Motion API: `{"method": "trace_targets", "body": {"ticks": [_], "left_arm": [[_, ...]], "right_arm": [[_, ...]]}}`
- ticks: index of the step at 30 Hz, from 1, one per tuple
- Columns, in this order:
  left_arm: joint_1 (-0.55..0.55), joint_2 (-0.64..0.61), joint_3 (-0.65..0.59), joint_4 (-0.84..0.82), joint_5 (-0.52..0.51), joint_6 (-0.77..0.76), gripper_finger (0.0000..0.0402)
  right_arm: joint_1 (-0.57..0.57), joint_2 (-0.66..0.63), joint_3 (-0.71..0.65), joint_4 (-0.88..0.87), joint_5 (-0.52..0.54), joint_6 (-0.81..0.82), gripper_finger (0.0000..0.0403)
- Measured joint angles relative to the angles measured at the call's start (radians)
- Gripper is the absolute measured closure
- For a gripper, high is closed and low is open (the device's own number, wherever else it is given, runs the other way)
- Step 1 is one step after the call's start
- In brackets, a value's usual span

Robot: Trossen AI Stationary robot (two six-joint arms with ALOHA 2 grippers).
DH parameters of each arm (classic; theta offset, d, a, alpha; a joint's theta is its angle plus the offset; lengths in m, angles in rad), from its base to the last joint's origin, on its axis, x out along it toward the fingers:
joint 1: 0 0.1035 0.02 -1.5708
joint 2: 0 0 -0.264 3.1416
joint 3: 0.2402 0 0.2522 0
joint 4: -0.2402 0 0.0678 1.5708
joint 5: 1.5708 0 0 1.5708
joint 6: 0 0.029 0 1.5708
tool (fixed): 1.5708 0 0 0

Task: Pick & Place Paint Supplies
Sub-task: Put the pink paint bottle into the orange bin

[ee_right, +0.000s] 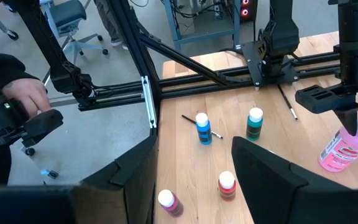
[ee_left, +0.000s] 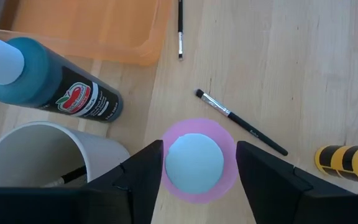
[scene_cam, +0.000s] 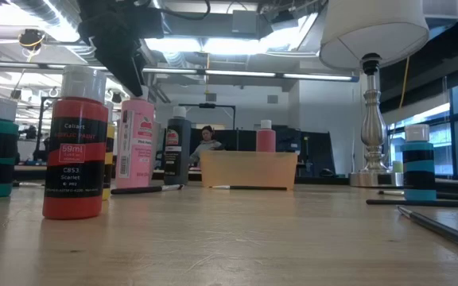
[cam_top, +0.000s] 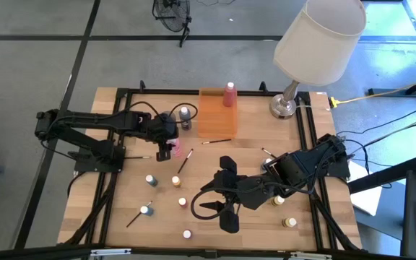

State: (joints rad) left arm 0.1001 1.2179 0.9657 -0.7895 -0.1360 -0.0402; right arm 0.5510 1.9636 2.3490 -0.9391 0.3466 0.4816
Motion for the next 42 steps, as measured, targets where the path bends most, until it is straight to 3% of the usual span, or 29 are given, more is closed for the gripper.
{"method": "trace_targets", "body": {"ticks": [9, 24, 34, 42], "left_arm": [[0.0, 0.0, 0.0, -0.006, 0.027, 0.0, 0.0281], [-0.009, -0.005, 0.014, -0.066, 0.027, -0.007, 0.0283], [-0.018, -0.03, 0.145, -0.234, 0.016, -0.03, 0.0283], [-0.08, -0.03, 0.346, -0.329, -0.058, -0.052, 0.0283]], "right_arm": [[-0.001, 0.0, 0.0, 0.0, 0.0, 0.0, 0.0192], [-0.001, 0.0, 0.0, 0.002, 0.0, -0.004, 0.0192], [-0.008, 0.0, 0.0, 0.024, 0.0, -0.07, 0.0192], [-0.008, 0.0, 0.0, 0.066, 0.0, -0.162, 0.0192]]}}
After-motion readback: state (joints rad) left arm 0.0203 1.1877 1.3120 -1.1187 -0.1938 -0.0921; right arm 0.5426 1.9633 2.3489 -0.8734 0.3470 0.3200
